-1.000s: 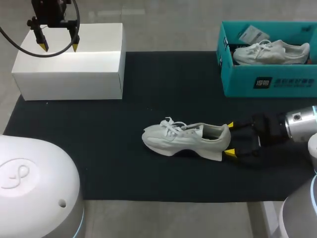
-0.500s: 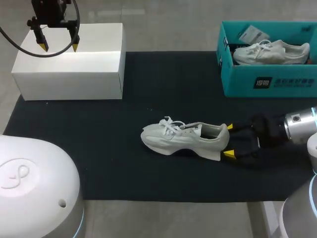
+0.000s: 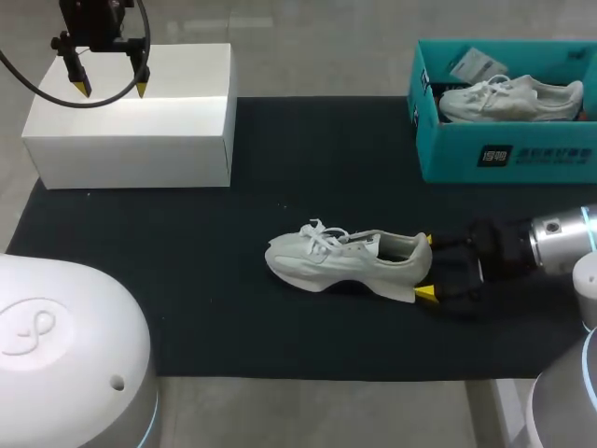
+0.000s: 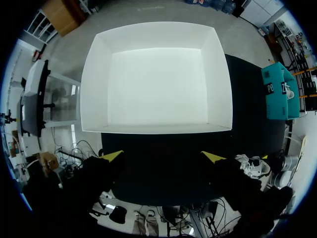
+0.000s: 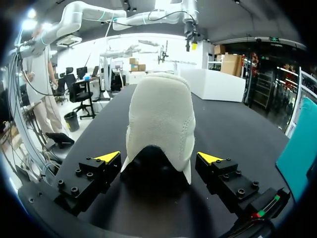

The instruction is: Take the shoe out of the shoebox, open the shoe tongue, remove and reinsert the insole, then place the shoe into the shoebox

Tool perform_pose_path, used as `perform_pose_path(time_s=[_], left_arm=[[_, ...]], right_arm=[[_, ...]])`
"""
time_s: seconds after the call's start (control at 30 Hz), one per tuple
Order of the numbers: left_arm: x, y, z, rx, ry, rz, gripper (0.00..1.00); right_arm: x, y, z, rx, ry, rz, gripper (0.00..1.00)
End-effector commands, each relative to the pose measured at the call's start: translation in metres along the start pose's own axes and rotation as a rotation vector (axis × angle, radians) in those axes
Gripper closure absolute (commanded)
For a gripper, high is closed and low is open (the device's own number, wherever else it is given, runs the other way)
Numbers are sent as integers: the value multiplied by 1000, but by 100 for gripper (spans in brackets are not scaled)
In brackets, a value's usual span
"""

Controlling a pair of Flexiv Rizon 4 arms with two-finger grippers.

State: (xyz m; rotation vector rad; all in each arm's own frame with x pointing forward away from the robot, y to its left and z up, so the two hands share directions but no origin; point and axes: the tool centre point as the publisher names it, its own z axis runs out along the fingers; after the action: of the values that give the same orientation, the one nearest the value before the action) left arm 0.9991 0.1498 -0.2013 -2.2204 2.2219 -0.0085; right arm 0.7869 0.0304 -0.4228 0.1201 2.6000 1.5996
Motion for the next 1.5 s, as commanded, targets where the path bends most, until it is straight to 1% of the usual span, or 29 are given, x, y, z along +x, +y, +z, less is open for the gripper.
perform_pose_path(time_s=[0.03, 0.33, 0.63, 0.67, 0.7, 0.73, 0.77, 0.9, 1.1, 1.27, 1.37, 1.5], left_arm=[[0, 0, -1, -2, -2, 0, 0], [0, 0, -1, -2, -2, 0, 0], [0, 0, -1, -2, -2, 0, 0], [0, 0, -1, -2, -2, 0, 0], [0, 0, -1, -2, -2, 0, 0], [0, 0, -1, -2, -2, 0, 0], [0, 0, -1, -2, -2, 0, 0], [0, 0, -1, -2, -2, 0, 0], [0, 0, -1, -2, -2, 0, 0], [0, 0, -1, -2, -2, 0, 0], [0, 0, -1, -2, -2, 0, 0], [0, 0, -1, -2, -2, 0, 0]], right_arm=[[-6, -4, 8, -4, 11, 3, 0], [-6, 1, 19, -29, 26, 5, 0], [-8, -5, 23, -28, 39, 21, 0], [-9, -6, 23, -27, 40, 21, 25], [-9, -6, 22, -26, 41, 21, 68], [-10, -6, 20, -22, 40, 20, 96], [-11, -5, 18, -11, 39, 18, 100], [-14, -4, 9, 5, 35, 8, 100], [-15, -3, 3, 19, 46, -5, 100], [-18, -8, 5, 46, 93, -7, 100], [-19, -13, 4, 42, 98, 4, 100], [-18, -11, 5, 38, 98, 8, 100]])
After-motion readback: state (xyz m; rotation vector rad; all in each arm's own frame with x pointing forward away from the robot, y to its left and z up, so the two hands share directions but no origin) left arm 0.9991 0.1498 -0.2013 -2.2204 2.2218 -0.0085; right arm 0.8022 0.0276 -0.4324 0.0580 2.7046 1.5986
